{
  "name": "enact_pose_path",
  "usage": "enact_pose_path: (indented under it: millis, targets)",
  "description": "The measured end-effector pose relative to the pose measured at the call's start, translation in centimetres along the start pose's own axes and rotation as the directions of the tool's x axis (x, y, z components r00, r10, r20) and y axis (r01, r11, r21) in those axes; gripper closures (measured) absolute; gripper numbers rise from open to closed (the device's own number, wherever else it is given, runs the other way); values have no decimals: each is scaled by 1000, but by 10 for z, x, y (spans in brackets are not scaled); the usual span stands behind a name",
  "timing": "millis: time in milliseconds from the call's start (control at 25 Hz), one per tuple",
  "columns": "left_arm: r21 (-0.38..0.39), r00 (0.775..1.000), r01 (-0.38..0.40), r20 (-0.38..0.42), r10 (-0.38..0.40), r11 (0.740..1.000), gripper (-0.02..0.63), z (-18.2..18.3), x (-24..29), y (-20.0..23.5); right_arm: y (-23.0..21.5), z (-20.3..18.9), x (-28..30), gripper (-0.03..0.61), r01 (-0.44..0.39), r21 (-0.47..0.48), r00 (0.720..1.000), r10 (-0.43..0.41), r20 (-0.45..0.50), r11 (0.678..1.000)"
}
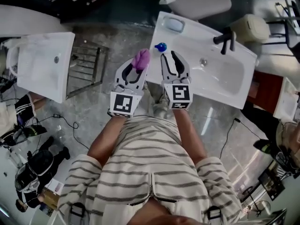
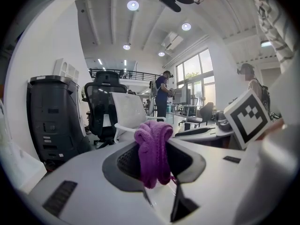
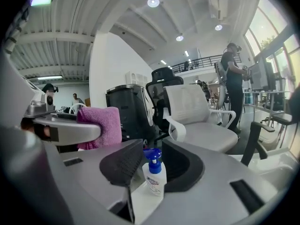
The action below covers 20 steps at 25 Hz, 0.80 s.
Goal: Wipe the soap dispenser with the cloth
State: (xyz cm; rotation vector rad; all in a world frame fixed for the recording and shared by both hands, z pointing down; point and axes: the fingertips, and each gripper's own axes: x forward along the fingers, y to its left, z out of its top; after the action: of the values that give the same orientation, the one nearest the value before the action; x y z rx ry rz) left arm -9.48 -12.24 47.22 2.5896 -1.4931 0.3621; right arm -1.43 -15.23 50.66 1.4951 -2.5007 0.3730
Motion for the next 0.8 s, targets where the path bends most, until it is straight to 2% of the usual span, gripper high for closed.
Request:
enact_pose_path:
  millis: [200, 520, 800]
  targets:
    - [-6, 999, -33, 26, 34, 999, 485, 19, -11, -10, 1, 33, -28, 517, -15, -12, 998, 16, 63, 1000]
    - [-1, 994, -45, 95, 45, 999, 485, 57, -24, -34, -11, 73, -74, 569, 33, -26, 986, -28, 162, 999]
    - [12, 992, -30, 121, 29, 999, 485, 72, -26, -54, -20, 84, -99, 569, 39, 3, 982, -39, 184, 999]
